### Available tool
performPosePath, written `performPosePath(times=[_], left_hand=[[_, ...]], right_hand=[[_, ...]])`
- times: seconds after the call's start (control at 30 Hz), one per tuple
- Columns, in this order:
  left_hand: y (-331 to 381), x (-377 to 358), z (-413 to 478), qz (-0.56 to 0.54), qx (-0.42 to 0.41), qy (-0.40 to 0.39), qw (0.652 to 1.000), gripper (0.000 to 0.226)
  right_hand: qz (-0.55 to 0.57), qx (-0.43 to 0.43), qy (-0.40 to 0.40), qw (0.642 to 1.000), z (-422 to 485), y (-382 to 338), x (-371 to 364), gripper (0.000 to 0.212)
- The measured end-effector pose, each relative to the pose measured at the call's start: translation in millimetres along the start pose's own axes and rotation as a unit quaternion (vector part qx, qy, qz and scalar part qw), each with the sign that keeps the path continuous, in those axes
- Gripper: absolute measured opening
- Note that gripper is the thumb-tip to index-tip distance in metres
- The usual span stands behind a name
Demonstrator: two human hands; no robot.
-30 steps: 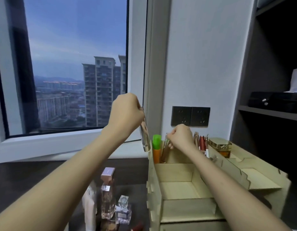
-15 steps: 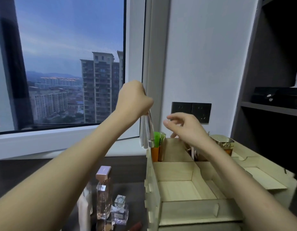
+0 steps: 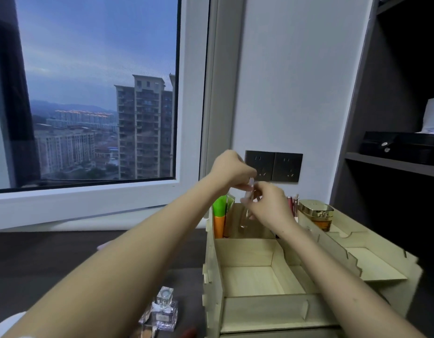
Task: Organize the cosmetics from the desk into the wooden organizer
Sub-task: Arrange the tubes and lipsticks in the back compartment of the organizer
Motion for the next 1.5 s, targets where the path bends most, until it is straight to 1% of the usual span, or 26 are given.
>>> performPosePath(times=[0.07, 0.1, 0.2, 0.27, 0.4, 0.53, 0.6, 0.67, 0.77, 0.87, 0.93, 1.03, 1.2, 1.37, 1.5], left_hand=[[-11.5, 8.1, -2.4, -0.03, 0.011, 0.006, 0.999, 0.014], [-17.0, 12.6, -4.4, -0.035, 0.014, 0.009, 0.999, 0.012], [-30.6, 25.3, -12.3, -0.044, 0.021, 0.016, 0.999, 0.005], [-38.5, 32.2, -17.3, -0.046, 0.023, 0.022, 0.998, 0.007], [-56.6, 40.4, -22.3, -0.04, 0.039, 0.038, 0.998, 0.014], [-64.4, 42.8, -26.2, -0.029, 0.044, 0.033, 0.998, 0.01], [-64.7, 44.6, -28.3, -0.018, 0.04, 0.028, 0.999, 0.01], [-64.3, 48.7, -30.8, -0.009, 0.038, 0.033, 0.999, 0.01], [-63.0, 54.9, -34.3, -0.011, 0.041, 0.038, 0.998, 0.01], [-59.1, 61.0, -38.3, -0.014, 0.04, 0.038, 0.998, 0.009], [-56.3, 66.2, -41.3, -0.011, 0.038, 0.043, 0.998, 0.013], [-53.3, 74.5, -46.3, -0.003, 0.035, 0.05, 0.998, 0.019], [-52.0, 85.4, -51.8, -0.003, 0.039, 0.051, 0.998, 0.016], [-54.7, 91.5, -54.5, 0.001, 0.038, 0.049, 0.998, 0.016], [-53.2, 100.2, -62.6, 0.015, 0.031, 0.052, 0.998, 0.013]], right_hand=[[-0.001, -0.015, -0.029, 0.999, 4.3, 8.9, -13.8, 0.012], [-0.013, -0.02, -0.037, 0.999, 5.4, 12.0, -19.4, 0.012], [-0.071, -0.017, -0.04, 0.997, 8.3, 17.5, -32.8, 0.01], [-0.098, -0.019, -0.033, 0.995, 8.4, 18.7, -37.8, 0.009], [-0.107, -0.041, -0.023, 0.993, 11.4, 23.8, -46.5, 0.019], [-0.115, -0.064, -0.028, 0.991, 15.3, 27.9, -48.0, 0.026], [-0.11, -0.074, -0.025, 0.991, 16.2, 31.0, -48.5, 0.032], [-0.099, -0.08, -0.027, 0.991, 15.0, 32.1, -49.3, 0.033], [-0.111, -0.074, -0.02, 0.991, 11.0, 28.9, -47.5, 0.031], [-0.119, -0.07, -0.009, 0.99, 9.0, 25.2, -47.6, 0.024], [-0.122, -0.07, -0.009, 0.99, 7.7, 22.6, -50.1, 0.021], [-0.127, -0.074, -0.006, 0.989, 6.9, 19.2, -50.1, 0.022], [-0.121, -0.093, -0.01, 0.988, 7.5, 19.1, -47.1, 0.02], [-0.173, -0.079, -0.058, 0.98, 3.9, 15.3, -49.8, 0.027], [-0.209, -0.063, -0.045, 0.975, -8.1, 5.0, -39.2, 0.042]])
Point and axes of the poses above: each hand's wrist, its own z-axis towards the middle knuckle, its own x-axis out of the back of the hand, y = z × x, the point moved 6 cm from there along z, towards the middle knuckle, and after that the axes turned 8 degrees about -x, right-handed, at the moved point
